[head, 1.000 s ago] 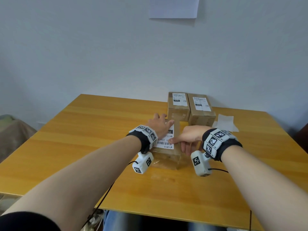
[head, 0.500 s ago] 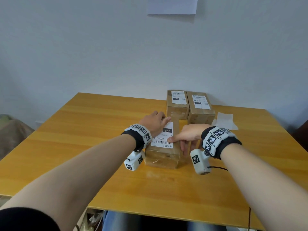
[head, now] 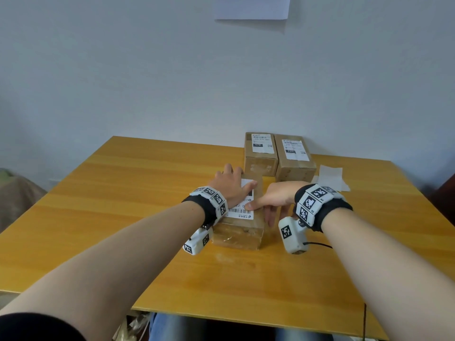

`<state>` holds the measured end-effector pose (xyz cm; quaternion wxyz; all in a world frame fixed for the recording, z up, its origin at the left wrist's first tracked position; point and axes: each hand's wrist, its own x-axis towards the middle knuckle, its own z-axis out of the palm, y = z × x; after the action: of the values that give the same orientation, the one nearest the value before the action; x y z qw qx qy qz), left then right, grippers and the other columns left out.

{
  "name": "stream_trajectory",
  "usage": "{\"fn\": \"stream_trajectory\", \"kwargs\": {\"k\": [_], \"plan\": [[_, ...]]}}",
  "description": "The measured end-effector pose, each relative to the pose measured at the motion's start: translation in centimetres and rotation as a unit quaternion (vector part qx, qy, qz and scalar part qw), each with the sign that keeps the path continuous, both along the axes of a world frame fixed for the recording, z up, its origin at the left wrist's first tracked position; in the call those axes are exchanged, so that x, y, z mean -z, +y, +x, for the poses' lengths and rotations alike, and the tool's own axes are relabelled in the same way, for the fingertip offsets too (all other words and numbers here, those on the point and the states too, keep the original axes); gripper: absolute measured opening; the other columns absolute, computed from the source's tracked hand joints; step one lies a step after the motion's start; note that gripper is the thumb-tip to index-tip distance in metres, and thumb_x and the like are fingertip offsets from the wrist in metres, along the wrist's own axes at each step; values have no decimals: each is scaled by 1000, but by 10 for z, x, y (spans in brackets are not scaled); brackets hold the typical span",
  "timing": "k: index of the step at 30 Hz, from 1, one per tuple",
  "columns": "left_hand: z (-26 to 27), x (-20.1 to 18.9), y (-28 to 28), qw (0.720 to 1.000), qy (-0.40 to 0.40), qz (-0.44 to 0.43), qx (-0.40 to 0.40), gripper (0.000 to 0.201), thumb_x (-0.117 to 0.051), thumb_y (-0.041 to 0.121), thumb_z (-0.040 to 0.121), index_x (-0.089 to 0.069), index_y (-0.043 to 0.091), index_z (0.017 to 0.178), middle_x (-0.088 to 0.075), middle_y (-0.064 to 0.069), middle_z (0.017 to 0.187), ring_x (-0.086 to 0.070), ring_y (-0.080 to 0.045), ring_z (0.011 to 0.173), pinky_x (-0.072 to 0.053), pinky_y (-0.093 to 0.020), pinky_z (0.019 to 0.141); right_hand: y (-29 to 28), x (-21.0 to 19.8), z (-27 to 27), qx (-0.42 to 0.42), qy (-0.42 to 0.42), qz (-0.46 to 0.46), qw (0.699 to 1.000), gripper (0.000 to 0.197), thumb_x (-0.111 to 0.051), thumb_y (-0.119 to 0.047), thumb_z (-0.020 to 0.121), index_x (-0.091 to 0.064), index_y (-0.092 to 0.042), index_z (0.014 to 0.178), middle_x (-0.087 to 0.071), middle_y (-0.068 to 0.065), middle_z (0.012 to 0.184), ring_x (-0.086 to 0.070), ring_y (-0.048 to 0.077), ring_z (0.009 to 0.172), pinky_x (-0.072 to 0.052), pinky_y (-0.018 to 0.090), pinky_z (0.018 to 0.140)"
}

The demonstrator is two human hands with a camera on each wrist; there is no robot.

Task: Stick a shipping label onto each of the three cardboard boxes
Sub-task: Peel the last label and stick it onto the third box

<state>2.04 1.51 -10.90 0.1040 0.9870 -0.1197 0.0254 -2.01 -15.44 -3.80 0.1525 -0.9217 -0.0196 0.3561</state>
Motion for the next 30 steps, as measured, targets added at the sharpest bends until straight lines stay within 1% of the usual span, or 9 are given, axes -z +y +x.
{"fn": "stream_trajectory", "kwargs": {"k": [3,11,14,17,19,21,25,26,30], "plan": [[1,-1,-1,1000,-8,10,-7,73,-27,72,96,-42,19,144,-44,-10,140,-55,-34,117,-53,-49,91,-1,2,7,-11,-15,-7,1000,67,-62,-78,84,-80,-15,98,-82,0,91,-66,4,49,-46,19,50],[10,-5,-3,999,-24,28,-28,70,-23,72,97,-49,17,132,-51,-11,128,-59,-33,106,-55,-48,82,-2,5,25,-29,-1,-16,999,75,-69,-83,74,-79,-18,110,-82,-2,91,-71,8,69,-49,25,63],[11,-9,-4,999,-26,30,-27,68,-24,69,98,-51,16,128,-54,-13,120,-61,-34,99,-55,-47,80,-2,6,30,-27,-7,-18,999,71,-69,-79,77,-79,-16,109,-82,-2,92,-69,3,57,-46,22,56],[15,-10,-5,994,-50,94,17,47,-28,48,107,-52,12,125,-56,-13,110,-60,-35,93,-54,-45,72,-2,8,36,-32,4,-3,999,65,-69,-74,82,-79,-14,105,-82,-1,90,-69,2,53,-47,17,50],[23,-8,-6,993,-57,99,14,50,-16,41,107,-54,9,116,-59,-12,107,-55,-32,82,-43,-40,59,-1,9,41,-34,21,1,999,55,-69,-69,85,-78,-17,98,-81,-3,82,-70,3,55,-49,15,51],[32,-2,-6,990,-54,126,25,64,-1,40,101,-56,9,110,-61,-12,102,-48,-28,73,-30,-36,52,1,7,45,-39,39,3,998,56,-69,-69,86,-78,-18,107,-81,-3,85,-74,6,65,-53,18,60],[31,-13,-6,981,-72,174,44,47,-19,31,110,-59,8,104,-63,-9,96,-54,-26,72,-40,-37,57,1,5,49,-44,71,20,996,36,-63,-55,98,-73,-21,101,-77,-7,70,-68,2,50,-47,12,44],[29,-17,-7,977,-80,189,58,41,-24,26,111,-60,8,103,-63,-8,95,-57,-26,74,-42,-37,59,0,6,50,-46,82,24,995,35,-62,-54,99,-73,-20,102,-77,-6,72,-69,3,52,-47,13,44],[30,-26,-5,969,-82,223,63,34,-31,14,108,-63,9,97,-50,-1,72,-53,-22,66,-44,-35,60,0,14,57,-49,99,32,993,62,-67,-64,89,-74,-12,122,-81,5,102,-78,17,95,-56,22,67]]}}
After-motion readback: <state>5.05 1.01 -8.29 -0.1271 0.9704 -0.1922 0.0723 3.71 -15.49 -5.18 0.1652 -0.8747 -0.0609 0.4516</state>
